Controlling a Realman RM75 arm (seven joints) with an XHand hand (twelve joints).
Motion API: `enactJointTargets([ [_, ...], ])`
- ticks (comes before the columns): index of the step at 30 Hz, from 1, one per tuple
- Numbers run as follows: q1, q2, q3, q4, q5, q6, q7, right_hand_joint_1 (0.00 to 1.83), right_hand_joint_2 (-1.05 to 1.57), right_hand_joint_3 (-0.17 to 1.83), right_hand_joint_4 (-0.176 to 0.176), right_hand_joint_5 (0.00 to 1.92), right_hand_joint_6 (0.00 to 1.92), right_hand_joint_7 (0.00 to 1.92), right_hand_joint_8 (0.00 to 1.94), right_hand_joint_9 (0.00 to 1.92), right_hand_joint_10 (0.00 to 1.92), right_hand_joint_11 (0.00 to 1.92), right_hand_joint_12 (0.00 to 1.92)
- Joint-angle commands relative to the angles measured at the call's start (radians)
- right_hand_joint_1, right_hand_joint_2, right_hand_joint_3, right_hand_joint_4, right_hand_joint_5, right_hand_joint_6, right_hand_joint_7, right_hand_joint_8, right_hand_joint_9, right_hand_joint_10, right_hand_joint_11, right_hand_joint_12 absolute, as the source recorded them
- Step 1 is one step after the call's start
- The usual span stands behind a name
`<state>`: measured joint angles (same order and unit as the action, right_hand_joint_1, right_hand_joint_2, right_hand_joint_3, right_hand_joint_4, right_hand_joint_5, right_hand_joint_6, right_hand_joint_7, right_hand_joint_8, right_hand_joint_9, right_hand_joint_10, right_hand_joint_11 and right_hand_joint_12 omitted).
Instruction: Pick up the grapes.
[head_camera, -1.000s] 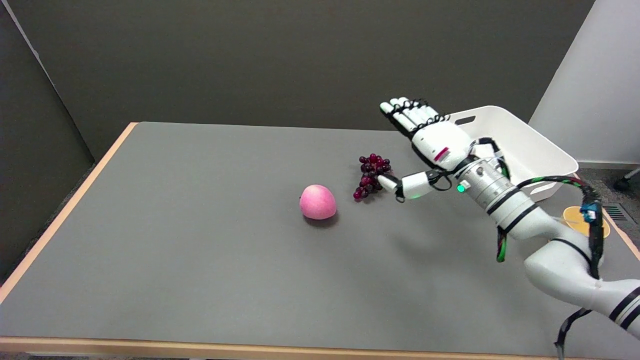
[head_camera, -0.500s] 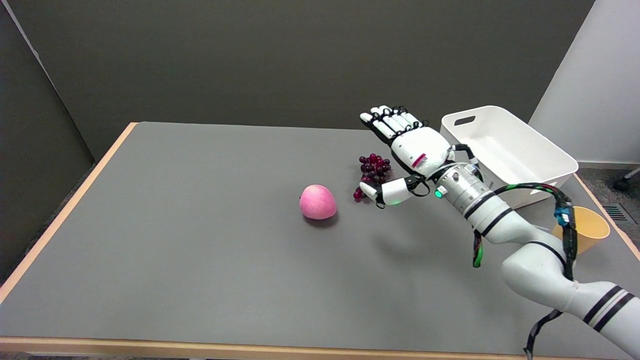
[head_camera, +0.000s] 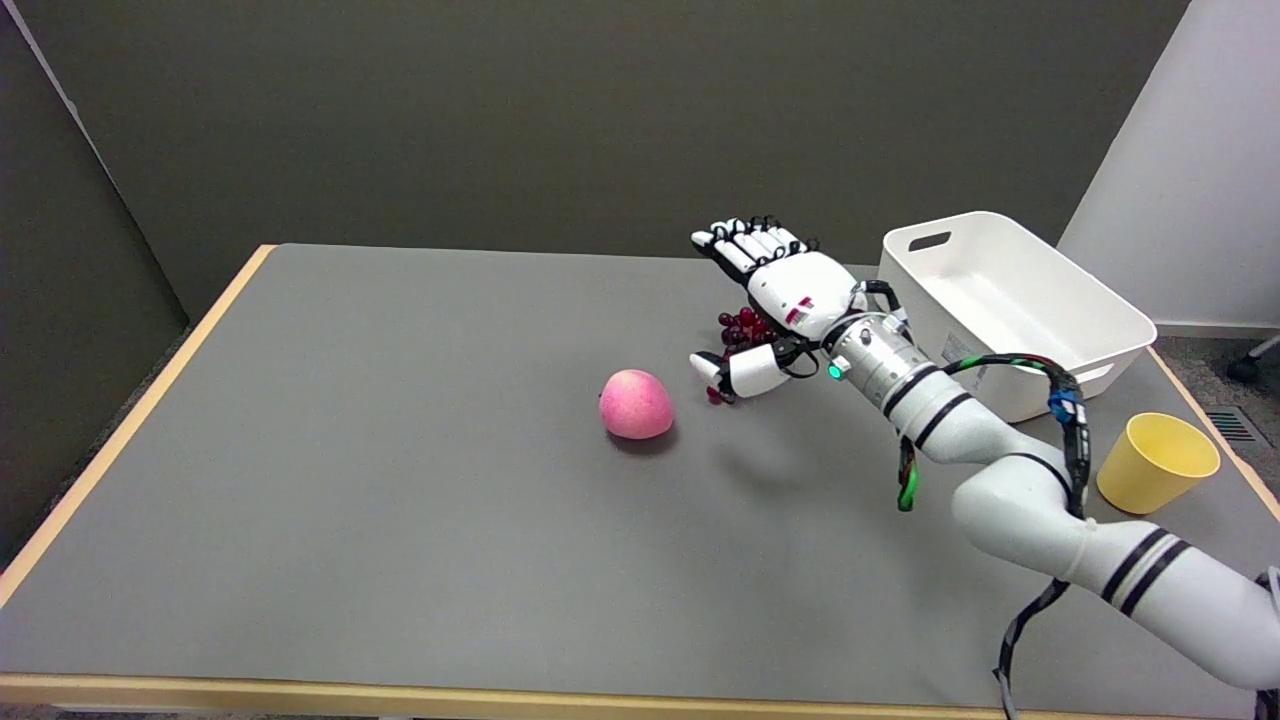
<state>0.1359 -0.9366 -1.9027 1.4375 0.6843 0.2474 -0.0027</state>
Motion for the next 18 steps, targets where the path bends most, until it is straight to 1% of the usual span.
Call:
enactJointTargets([
  [1, 0.132, -0.034, -0.096, -0.175, 0.144, -0.025, -0.062, 0.42, 0.53, 0.91, 0.005, 0.02, 0.26, 0.00, 0.18, 0.00, 0.18, 0.00, 0.47],
  [3, 0.135, -0.032, -0.087, -0.206, 0.130, -0.028, -0.063, 0.42, 0.53, 0.91, 0.007, 0.02, 0.26, 0.01, 0.17, 0.00, 0.18, 0.00, 0.47],
  [8, 0.126, -0.035, -0.090, -0.193, 0.144, -0.027, -0.062, 0.38, 0.55, 0.88, 0.018, 0.03, 0.28, 0.01, 0.21, 0.00, 0.18, 0.00, 0.47],
  [10, 0.119, -0.031, -0.080, -0.193, 0.144, -0.030, -0.066, 0.36, 0.51, 0.94, 0.026, 0.04, 0.32, 0.04, 0.17, 0.00, 0.19, 0.00, 0.53],
  [12, 0.116, -0.019, -0.079, -0.191, 0.144, -0.031, -0.090, 0.37, 0.52, 0.94, 0.031, 0.04, 0.33, 0.05, 0.17, 0.01, 0.19, 0.00, 0.53],
  [16, 0.092, 0.010, -0.059, -0.162, 0.144, -0.052, -0.129, 0.52, 0.55, 0.96, 0.032, 0.04, 0.34, 0.05, 0.18, 0.01, 0.20, 0.00, 0.54],
  [18, 0.056, 0.026, -0.022, -0.141, 0.150, -0.057, -0.134, 0.60, 0.56, 0.97, 0.031, 0.04, 0.34, 0.05, 0.18, 0.01, 0.21, 0.00, 0.54],
])
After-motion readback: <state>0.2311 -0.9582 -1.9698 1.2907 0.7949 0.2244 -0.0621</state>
